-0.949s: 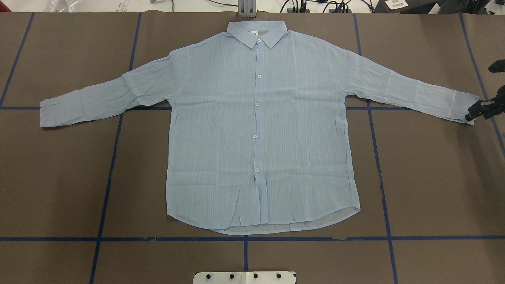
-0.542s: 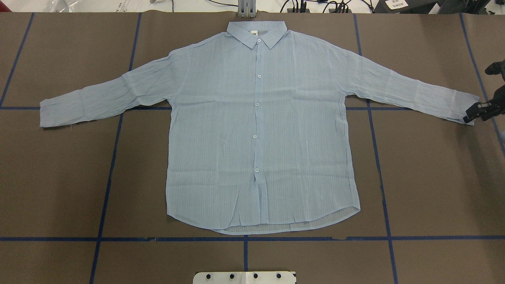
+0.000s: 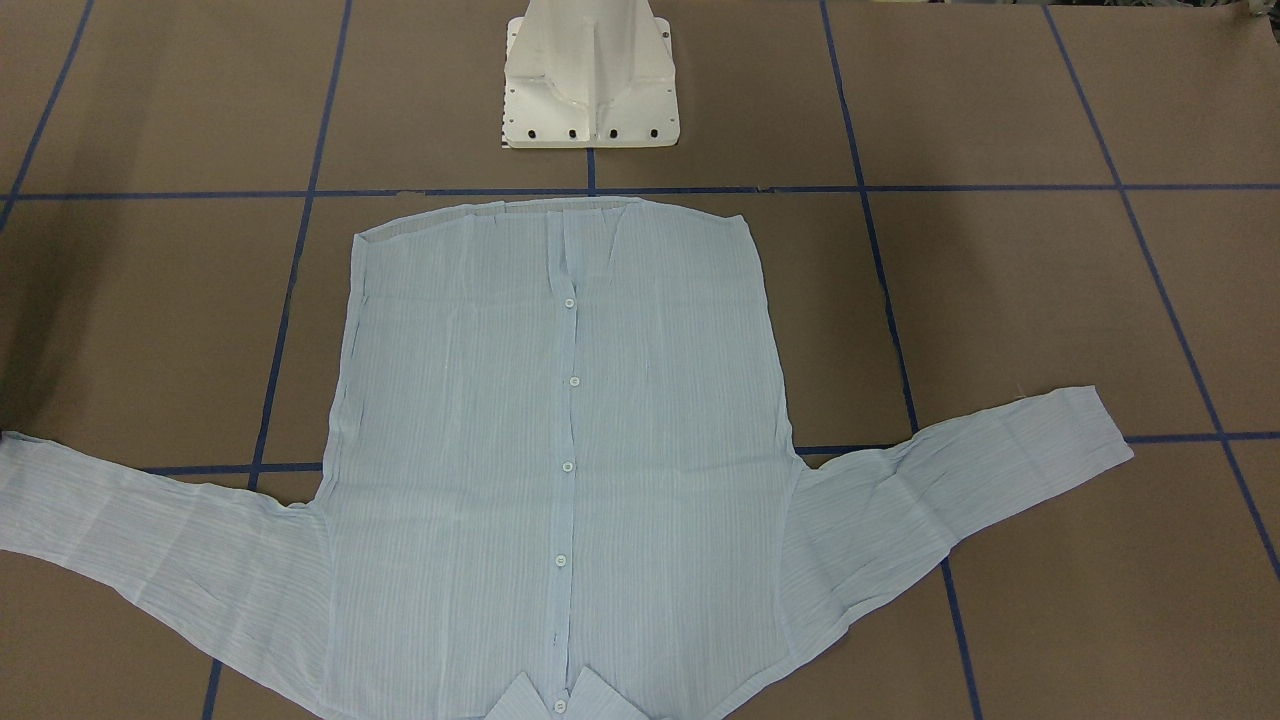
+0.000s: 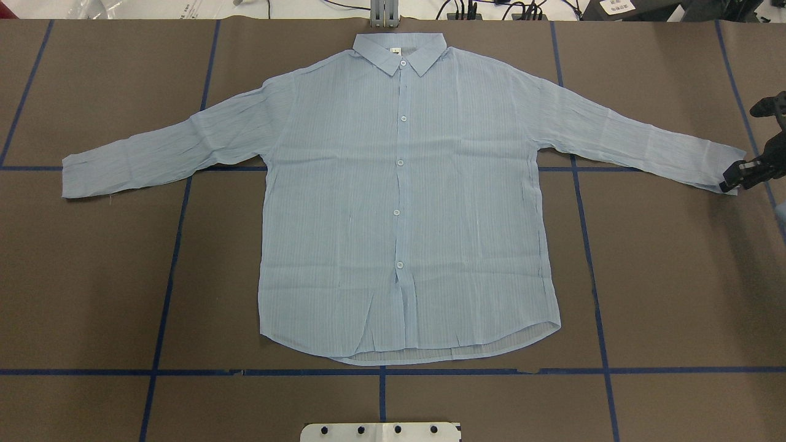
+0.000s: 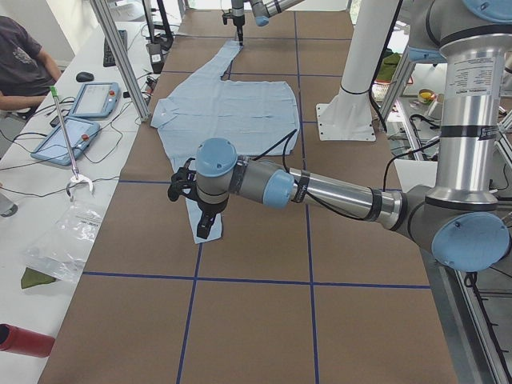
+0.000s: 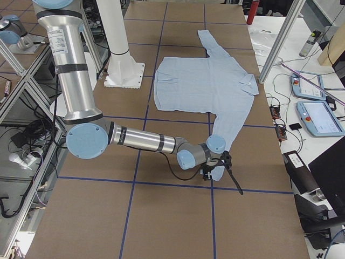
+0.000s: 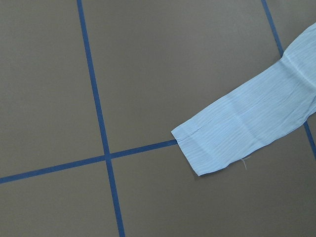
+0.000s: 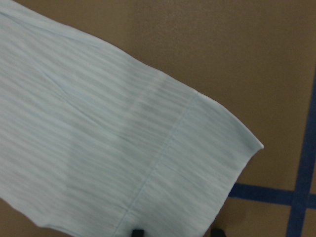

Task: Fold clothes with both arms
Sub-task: 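Reach the right gripper to the sleeve cuff nearest it and grasp it, then lift the cuff with the right gripper and carry it toward the collar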

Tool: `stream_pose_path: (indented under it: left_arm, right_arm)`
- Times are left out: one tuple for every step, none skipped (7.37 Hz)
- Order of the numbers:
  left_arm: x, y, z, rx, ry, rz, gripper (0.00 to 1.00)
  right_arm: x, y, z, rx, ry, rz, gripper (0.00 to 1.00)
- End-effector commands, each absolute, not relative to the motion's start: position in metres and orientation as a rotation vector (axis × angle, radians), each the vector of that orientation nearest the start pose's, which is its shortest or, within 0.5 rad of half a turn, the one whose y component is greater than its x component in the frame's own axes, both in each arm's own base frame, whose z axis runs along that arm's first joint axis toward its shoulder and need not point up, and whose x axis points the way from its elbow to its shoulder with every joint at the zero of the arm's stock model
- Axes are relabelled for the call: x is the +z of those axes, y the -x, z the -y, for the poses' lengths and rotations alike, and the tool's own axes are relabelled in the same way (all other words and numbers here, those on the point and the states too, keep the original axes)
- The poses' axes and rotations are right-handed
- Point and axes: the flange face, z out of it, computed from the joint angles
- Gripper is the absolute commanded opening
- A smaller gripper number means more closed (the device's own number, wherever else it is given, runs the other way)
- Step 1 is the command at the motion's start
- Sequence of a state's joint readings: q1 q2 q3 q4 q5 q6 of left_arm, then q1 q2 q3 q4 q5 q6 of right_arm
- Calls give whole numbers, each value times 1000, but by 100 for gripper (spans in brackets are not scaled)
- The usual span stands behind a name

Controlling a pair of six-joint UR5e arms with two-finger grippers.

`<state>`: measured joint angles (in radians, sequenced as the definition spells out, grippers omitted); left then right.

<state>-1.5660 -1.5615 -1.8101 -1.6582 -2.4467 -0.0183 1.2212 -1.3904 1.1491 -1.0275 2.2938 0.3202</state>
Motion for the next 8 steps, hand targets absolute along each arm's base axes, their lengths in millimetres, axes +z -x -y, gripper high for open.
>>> stream_pose_path:
  left_arm:
    - [527,55,493,127,-288,-872,100]
    - [527,55,493,127,-288,-872,100]
    - [528,54,494,129,-287,-870,100]
    - [531,54,495,128,-282,-872,100]
    - [531,55,497,126,-282,-871,100]
    - [533,55,497,124,-279,-872,100]
    - [539,54,498,124,-275,-872,100]
    - [543,54,499,128,-285,-871,100]
  right_arm:
    - [706,136,569,-145,-50,779,25]
    - [701,138,573,-147,-55,781,17]
    - [698,133,578,-137,-53,783,11]
    - [686,123,590,-119,-59,793,5]
    - [663,119,596,-113,-69,798,0]
    - [632,120,601,-112,-69,799,0]
    - [588,121,610,-114,-74,817,0]
    - [538,123,623,-118,-78,845,0]
